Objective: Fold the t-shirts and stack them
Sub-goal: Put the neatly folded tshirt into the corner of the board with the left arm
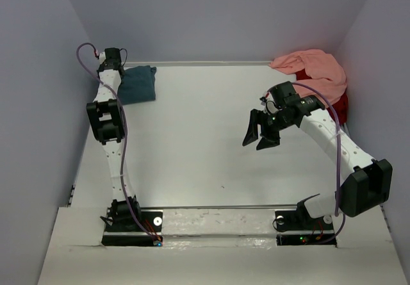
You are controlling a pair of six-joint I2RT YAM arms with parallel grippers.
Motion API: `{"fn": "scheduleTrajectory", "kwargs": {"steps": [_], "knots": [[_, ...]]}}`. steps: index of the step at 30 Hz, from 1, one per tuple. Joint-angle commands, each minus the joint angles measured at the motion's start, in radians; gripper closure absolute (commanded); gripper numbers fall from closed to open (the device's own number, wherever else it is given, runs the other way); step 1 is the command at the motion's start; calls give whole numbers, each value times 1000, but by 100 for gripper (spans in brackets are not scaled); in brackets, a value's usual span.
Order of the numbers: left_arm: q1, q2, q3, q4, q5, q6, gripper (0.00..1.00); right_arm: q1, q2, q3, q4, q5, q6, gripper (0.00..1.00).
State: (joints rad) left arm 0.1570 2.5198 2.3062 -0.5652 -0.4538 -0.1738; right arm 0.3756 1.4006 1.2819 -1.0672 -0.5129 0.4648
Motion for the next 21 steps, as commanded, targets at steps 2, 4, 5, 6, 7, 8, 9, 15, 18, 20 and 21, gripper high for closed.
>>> {"fn": "scheduleTrajectory", "kwargs": {"steps": [2,4,5,6,7,8,9,15,18,20,21], "knots": [[24,-24,45,30,-37,11,100,9,-5,39,-5,-18,3,31],[29,-23,44,34,-37,14,100,9,-2,37,-5,-19,3,31],[32,-21,41,44,-37,16,100,9,-3,39,-4,-21,5,31],[35,-21,32,50,-37,17,100,9,-3,39,-4,-21,6,31],[36,-16,29,54,-36,17,100,9,-3,39,-4,-21,6,31],[39,-9,29,56,-28,17,100,9,-3,40,-4,-21,5,31],[47,13,39,51,-13,14,100,9,-3,40,-4,-19,5,31],[53,50,36,28,-17,13,100,9,-11,33,-5,-21,8,31],[52,-17,-8,59,7,-6,100,9,-11,25,7,-26,12,31],[50,-96,-43,112,73,-10,100,9,-8,22,19,-33,12,31],[49,-114,-53,119,96,-19,100,9,-5,23,23,-35,12,31]]}}
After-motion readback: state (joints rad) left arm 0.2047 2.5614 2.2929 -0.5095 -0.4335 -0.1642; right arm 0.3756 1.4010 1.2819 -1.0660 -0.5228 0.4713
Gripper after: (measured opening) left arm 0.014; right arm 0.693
